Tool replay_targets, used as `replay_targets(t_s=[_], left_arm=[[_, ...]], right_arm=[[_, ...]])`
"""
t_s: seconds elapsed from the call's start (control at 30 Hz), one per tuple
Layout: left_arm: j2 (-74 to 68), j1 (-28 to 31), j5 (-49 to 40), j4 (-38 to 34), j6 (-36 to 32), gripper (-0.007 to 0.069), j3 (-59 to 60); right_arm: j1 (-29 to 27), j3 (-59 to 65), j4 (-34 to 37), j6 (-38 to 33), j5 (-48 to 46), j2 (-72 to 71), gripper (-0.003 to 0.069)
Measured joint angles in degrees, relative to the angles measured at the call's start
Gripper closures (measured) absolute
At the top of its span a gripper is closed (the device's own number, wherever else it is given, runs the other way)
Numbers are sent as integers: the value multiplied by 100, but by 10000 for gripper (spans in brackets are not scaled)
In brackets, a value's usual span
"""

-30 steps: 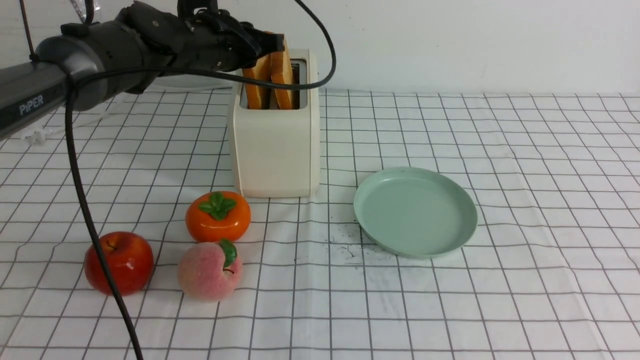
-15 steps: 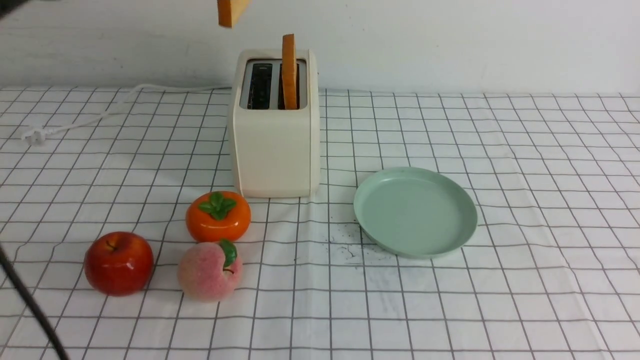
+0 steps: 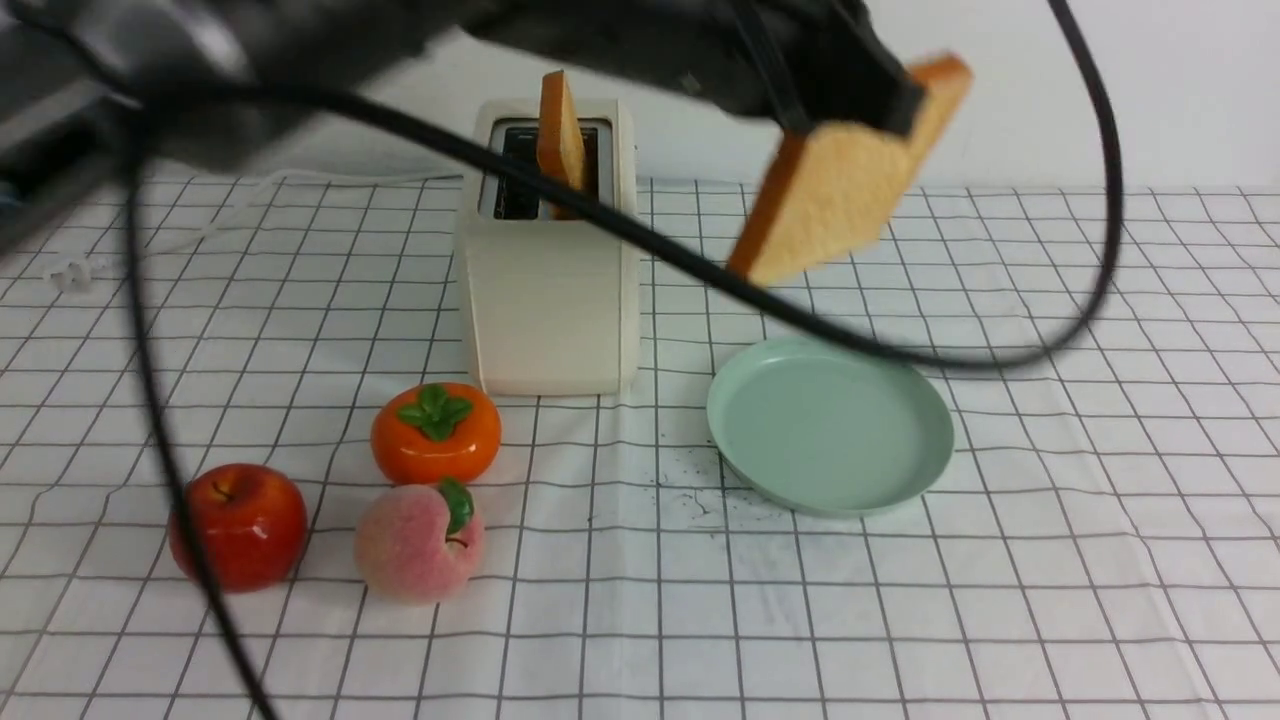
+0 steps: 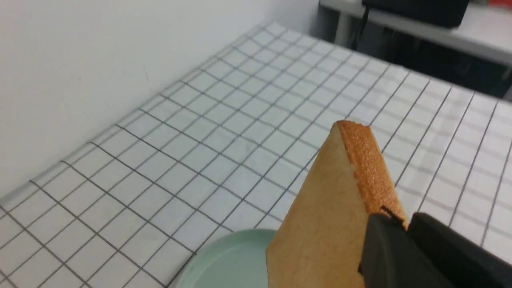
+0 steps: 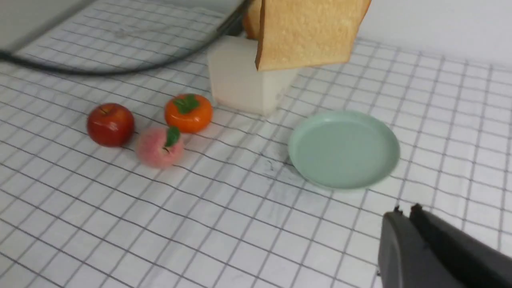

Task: Take toasted bread from bread machine on white checkered table place on plate.
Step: 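Place the slice of bread on the plate with the left gripper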

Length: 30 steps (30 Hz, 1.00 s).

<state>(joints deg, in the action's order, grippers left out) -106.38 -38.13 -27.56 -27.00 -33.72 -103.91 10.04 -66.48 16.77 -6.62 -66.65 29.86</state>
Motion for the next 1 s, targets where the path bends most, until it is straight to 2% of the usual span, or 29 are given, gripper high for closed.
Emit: replay_targets(t_s=[0.17, 0.37, 0.5, 0.67, 0.83, 0.9, 1.0], left_arm=[[-1087, -409, 1049, 731, -25, 597, 31], [-1669, -438, 1773, 824, -90, 597, 37], [-1819, -438, 1846, 830, -108, 597, 37], [-1847, -490, 1416, 1005, -168, 580, 37], [-1881, -496, 1126, 1056, -196, 436, 31], [-1899, -496, 828, 1086, -190, 297, 31], [-1881, -496, 443, 1086, -119, 151, 31]], right_arm=[[0, 0, -328, 198, -433, -195, 627], [0, 0, -352, 229, -502, -193, 627], [0, 0, -352, 229, -498, -193, 626], [0, 0, -354, 229, -498, -193, 626], [0, 0, -364, 229, -481, -193, 624], [0, 0, -371, 229, -481, -193, 624], [0, 0, -371, 229, -481, -193, 624]])
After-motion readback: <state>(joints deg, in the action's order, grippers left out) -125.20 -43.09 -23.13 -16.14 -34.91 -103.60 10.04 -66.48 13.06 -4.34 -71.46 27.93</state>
